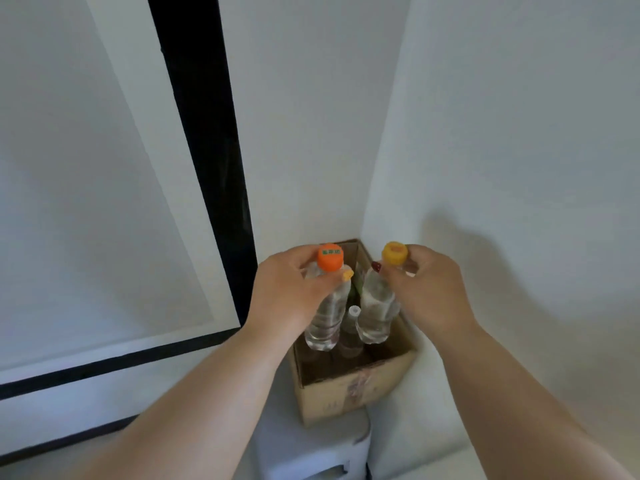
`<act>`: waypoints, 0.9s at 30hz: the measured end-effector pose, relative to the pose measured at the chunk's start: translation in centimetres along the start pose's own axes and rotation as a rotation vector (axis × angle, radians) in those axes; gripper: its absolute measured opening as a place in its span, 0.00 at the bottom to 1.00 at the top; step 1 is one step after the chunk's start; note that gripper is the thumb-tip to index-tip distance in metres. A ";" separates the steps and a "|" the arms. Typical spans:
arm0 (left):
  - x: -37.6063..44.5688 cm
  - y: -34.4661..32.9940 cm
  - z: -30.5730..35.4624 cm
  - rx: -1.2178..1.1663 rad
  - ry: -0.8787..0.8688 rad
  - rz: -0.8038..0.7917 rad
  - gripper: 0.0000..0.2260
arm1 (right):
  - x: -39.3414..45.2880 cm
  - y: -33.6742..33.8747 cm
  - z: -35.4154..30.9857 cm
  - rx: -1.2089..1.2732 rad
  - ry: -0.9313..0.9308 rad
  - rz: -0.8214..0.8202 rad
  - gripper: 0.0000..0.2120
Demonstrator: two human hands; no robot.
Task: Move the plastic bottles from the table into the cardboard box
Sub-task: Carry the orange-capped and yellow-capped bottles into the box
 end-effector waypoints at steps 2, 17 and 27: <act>0.4 -1.3 -3.0 0.020 0.064 -0.010 0.08 | 1.1 -2.9 2.4 -0.032 -0.014 -0.073 0.05; -0.9 -5.8 -17.9 0.761 0.273 -0.248 0.10 | 0.8 -15.0 13.2 -0.429 -0.107 -0.435 0.06; -0.9 -7.2 -19.5 1.033 0.231 -0.425 0.06 | 0.4 -16.4 14.6 -0.558 -0.130 -0.496 0.06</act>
Point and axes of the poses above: each hand's wrist, its own x-axis towards the middle knuckle, its own y-axis out of the back of the hand, z = x × y, the point moved 8 cm from there along x, towards the middle knuckle, and after that the axes turned 10 degrees about -x, right-handed, at the moved point
